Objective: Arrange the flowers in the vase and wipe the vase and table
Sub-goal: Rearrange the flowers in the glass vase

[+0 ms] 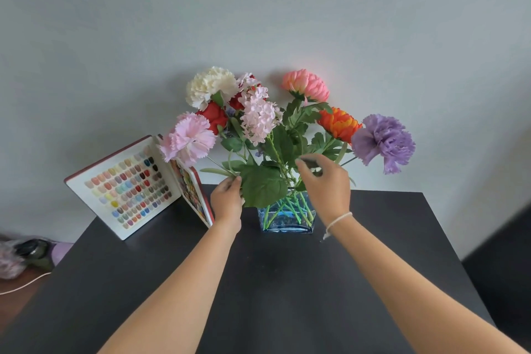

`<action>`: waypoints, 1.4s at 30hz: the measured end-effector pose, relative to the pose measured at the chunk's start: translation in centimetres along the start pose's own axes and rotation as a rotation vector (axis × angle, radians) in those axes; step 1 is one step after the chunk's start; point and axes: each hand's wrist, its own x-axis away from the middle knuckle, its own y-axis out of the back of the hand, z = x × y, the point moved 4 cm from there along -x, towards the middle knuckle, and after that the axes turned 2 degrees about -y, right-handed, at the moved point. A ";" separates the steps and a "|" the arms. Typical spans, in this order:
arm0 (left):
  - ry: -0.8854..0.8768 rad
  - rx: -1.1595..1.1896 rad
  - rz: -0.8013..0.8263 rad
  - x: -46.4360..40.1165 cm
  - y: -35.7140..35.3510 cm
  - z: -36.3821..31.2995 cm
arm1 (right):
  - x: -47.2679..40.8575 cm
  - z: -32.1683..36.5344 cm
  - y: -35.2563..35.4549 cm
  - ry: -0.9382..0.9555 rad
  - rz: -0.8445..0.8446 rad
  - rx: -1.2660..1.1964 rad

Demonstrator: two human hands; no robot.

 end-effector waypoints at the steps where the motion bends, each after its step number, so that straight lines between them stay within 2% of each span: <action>1: 0.001 0.022 0.001 0.0 0.0 -0.1 | -0.6 0.5 -0.7 0.010 0.024 0.033; 6: 0.011 0.085 0.030 0.2 -0.1 -0.5 | -2.8 0.8 -4.6 -0.007 0.163 0.211; 14: -0.020 0.073 0.036 -0.5 -0.1 -1.3 | -4.4 0.5 -6.2 -0.068 0.251 0.314; 19: -0.048 0.125 -0.003 -1.2 0.4 -1.8 | -3.9 -0.6 -3.8 -0.137 0.128 0.152; 25: -0.058 0.032 0.060 -1.0 0.0 -0.9 | -2.6 -2.6 -1.5 -0.234 0.023 0.104; 30: -0.065 0.067 0.037 -1.1 0.0 -0.9 | -3.1 -2.7 -0.6 -0.295 -0.046 0.034; 38: -0.040 -0.002 0.066 -1.3 -0.1 0.1 | -2.8 -4.5 -0.3 -0.447 -0.033 0.037; 42: -0.021 0.015 0.066 -1.4 -0.2 0.2 | -3.1 -4.1 0.0 -0.427 -0.028 0.024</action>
